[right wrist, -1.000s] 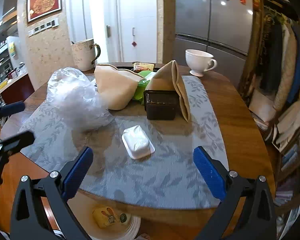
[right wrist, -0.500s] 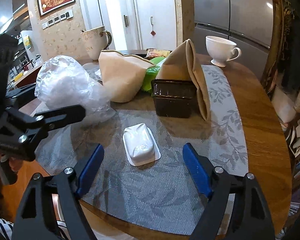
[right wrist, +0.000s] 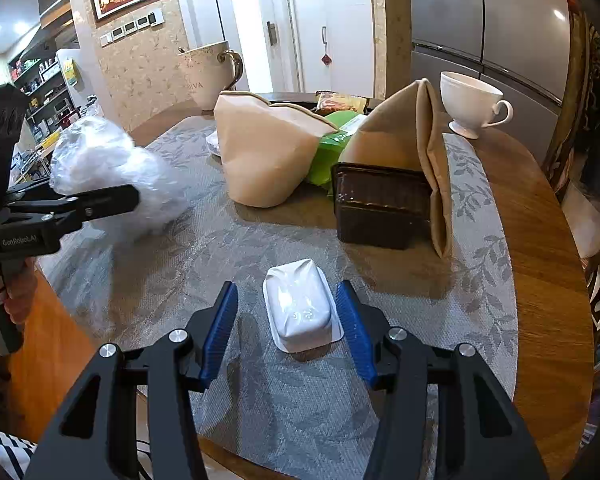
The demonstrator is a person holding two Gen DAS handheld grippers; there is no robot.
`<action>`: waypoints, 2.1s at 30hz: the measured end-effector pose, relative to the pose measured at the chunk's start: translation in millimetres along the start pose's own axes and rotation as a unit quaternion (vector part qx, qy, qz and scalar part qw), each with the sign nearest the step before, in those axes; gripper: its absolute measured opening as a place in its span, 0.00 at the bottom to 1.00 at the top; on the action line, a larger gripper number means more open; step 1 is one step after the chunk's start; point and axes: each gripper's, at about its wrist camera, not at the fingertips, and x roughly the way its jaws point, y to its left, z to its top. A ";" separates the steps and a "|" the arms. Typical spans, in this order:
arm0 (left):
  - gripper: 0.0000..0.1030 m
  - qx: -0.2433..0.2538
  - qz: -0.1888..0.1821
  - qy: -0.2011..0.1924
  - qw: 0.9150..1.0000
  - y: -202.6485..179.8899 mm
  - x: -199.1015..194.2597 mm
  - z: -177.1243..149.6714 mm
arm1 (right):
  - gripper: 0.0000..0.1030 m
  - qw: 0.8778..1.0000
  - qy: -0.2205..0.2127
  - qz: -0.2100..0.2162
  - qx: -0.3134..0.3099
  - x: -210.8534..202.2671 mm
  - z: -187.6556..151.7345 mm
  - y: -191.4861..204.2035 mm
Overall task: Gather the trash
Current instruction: 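Grasp the plastic-wrapped bundle with the left tool while the right tool grasps the white tray, then carry the plastic bundle and white tray down over the white bin with both tools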
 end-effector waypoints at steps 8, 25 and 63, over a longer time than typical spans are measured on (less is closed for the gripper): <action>0.87 0.006 0.018 -0.008 1.000 5.7 -3.6 -4.4 | 0.35 1.000 0.000 -0.007 -0.007 0.5 0.8 2.4; 0.61 0.008 0.021 -0.017 1.000 7.3 -13.3 -10.0 | 0.28 1.000 -0.006 0.015 0.026 -3.8 0.6 8.6; 0.59 0.006 0.020 -0.040 0.999 6.1 -78.4 -51.9 | 0.28 0.998 -0.026 0.017 0.047 -45.8 -15.8 40.4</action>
